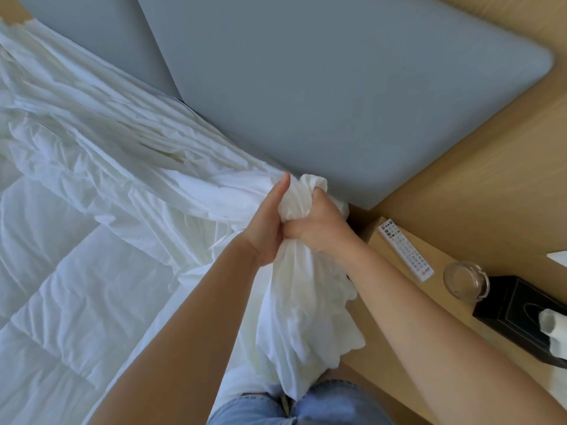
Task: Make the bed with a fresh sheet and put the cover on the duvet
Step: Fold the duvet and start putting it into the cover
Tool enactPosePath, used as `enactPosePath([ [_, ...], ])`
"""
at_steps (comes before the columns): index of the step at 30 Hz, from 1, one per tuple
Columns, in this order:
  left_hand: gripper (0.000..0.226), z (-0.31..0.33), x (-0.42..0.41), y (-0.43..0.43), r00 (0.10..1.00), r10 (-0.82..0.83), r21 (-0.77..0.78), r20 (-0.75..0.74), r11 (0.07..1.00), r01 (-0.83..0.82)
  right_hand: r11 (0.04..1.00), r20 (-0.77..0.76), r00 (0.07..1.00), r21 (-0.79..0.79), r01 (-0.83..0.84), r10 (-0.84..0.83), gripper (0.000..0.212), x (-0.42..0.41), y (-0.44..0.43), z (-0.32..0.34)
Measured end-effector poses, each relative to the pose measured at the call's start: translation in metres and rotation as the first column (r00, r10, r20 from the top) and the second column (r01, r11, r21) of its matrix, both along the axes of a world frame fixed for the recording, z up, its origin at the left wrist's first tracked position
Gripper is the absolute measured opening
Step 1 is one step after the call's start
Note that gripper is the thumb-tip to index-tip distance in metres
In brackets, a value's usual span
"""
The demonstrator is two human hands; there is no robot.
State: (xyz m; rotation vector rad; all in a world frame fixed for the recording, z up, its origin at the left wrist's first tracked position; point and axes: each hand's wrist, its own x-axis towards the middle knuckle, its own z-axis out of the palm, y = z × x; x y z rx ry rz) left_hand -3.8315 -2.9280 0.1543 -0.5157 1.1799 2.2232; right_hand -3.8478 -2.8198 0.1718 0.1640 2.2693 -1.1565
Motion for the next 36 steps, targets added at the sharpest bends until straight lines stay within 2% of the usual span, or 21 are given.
enactPosePath([
  [3,0.067,0.022,-0.04,0.014,0.994,0.078,0.133,-0.079,0.989,-0.067,0.999,-0.189,0.982,0.051,-0.01,0.02,0.064,-0.043,0.004,0.024],
  [5,0.07,0.04,-0.069,0.025,0.971,0.184,0.231,-0.155,0.962,-0.145,0.972,-0.371,0.915,0.222,-0.079,0.159,0.062,-0.075,0.008,0.051],
  [7,0.076,0.06,-0.093,0.037,0.931,0.287,0.38,-0.225,0.906,-0.187,0.9,-0.484,0.809,0.419,-0.121,0.334,0.063,-0.104,0.013,0.083],
  [10,0.086,0.069,-0.11,0.054,0.886,0.412,0.598,-0.211,0.772,-0.216,0.769,-0.452,0.702,0.603,-0.214,0.55,0.067,-0.124,0.021,0.114],
  [12,0.093,0.051,-0.101,0.061,0.899,0.411,0.647,-0.151,0.729,-0.225,0.704,-0.392,0.683,0.663,-0.255,0.616,0.069,-0.118,0.027,0.107],
  [14,0.092,0.02,-0.082,0.062,0.937,0.347,0.627,-0.052,0.741,-0.239,0.689,-0.323,0.719,0.663,-0.291,0.615,0.074,-0.101,0.032,0.075],
  [18,0.079,-0.056,-0.03,0.059,0.938,0.3,0.444,0.174,0.826,-0.347,0.849,-0.041,0.899,0.348,-0.397,0.437,0.083,-0.057,0.041,-0.029],
  [20,0.073,-0.088,-0.006,0.059,0.916,0.319,0.334,0.242,0.859,-0.387,0.906,0.056,0.936,0.236,-0.351,0.348,0.077,-0.037,0.046,-0.079],
  [21,0.069,-0.102,0.003,0.058,0.906,0.338,0.293,0.254,0.866,-0.406,0.914,0.058,0.941,0.227,-0.337,0.333,0.071,-0.029,0.046,-0.099],
  [23,0.063,-0.123,0.017,0.059,0.903,0.348,0.257,0.254,0.875,-0.409,0.878,-0.028,0.926,0.329,-0.348,0.378,0.055,-0.013,0.045,-0.127],
  [25,0.057,-0.14,0.025,0.061,0.916,0.312,0.236,0.25,0.898,-0.37,0.817,-0.227,0.859,0.488,-0.308,0.459,0.045,-0.002,0.046,-0.146],
  [26,0.051,-0.148,0.028,0.063,0.927,0.29,0.221,0.238,0.913,-0.343,0.791,-0.298,0.816,0.543,-0.282,0.496,0.044,0.002,0.047,-0.154],
  [28,0.043,-0.159,0.03,0.067,0.948,0.237,0.193,0.212,0.941,-0.278,0.76,-0.345,0.778,0.6,-0.248,0.526,0.057,0.007,0.048,-0.165],
  [31,0.049,-0.165,0.029,0.068,0.969,0.136,0.181,0.205,0.968,-0.174,0.784,-0.355,0.796,0.579,-0.224,0.49,0.07,0.007,0.05,-0.171],
  [34,0.048,-0.16,0.023,0.064,0.978,0.107,0.152,0.181,0.979,-0.136,0.828,-0.428,0.793,0.537,-0.163,0.433,0.045,0.002,0.05,-0.173],
  [36,0.043,-0.152,0.02,0.068,0.99,0.09,0.086,0.113,0.991,-0.1,0.876,-0.498,0.793,0.473,-0.092,0.352,0.031,0.002,0.051,-0.171],
])
